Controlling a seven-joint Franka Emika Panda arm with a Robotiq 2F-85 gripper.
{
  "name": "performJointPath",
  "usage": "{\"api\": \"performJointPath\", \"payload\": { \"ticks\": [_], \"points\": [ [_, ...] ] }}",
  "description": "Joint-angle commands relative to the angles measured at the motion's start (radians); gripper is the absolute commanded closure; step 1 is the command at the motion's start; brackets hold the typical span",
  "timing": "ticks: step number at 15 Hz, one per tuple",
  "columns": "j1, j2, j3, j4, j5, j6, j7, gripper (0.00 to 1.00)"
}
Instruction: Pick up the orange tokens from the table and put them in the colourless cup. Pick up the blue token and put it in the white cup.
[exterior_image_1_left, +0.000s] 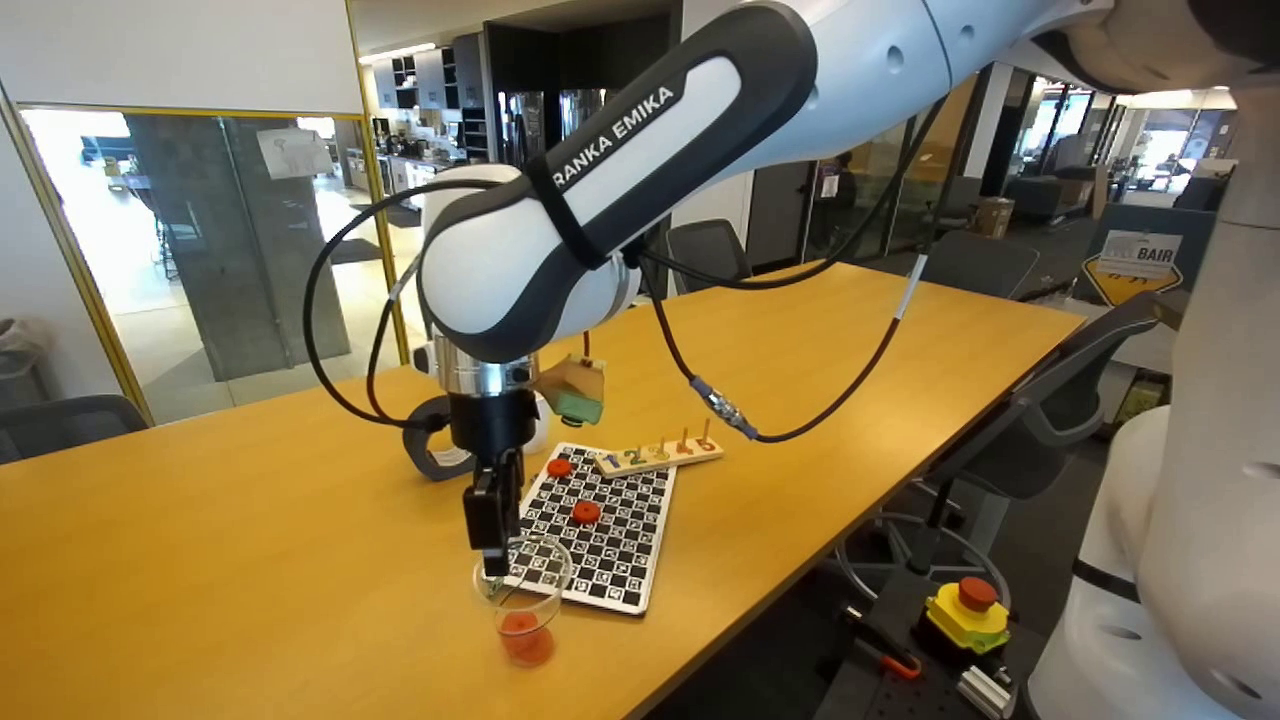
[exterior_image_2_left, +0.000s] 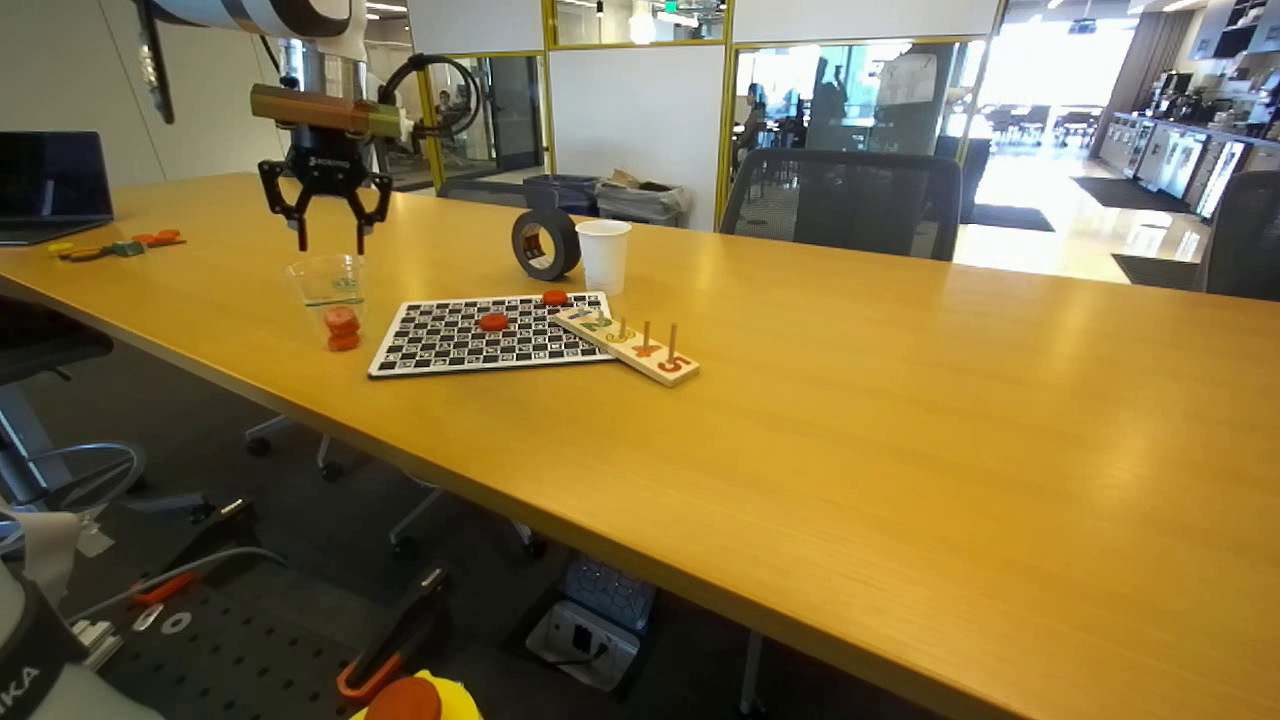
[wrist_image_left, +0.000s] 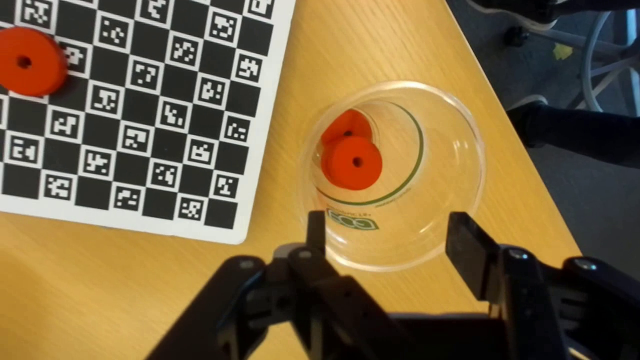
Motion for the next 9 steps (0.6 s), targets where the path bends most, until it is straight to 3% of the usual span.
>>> {"api": "performJointPath", "payload": {
  "ticks": [1,9],
  "points": [
    [-0.009,-0.040,-0.028,-0.022,-0.038,0.045,0.074,0.03],
    [-0.068,-0.094,-0.128,-0.082,-0.115,0.157,0.364,0.00]
  ]
}}
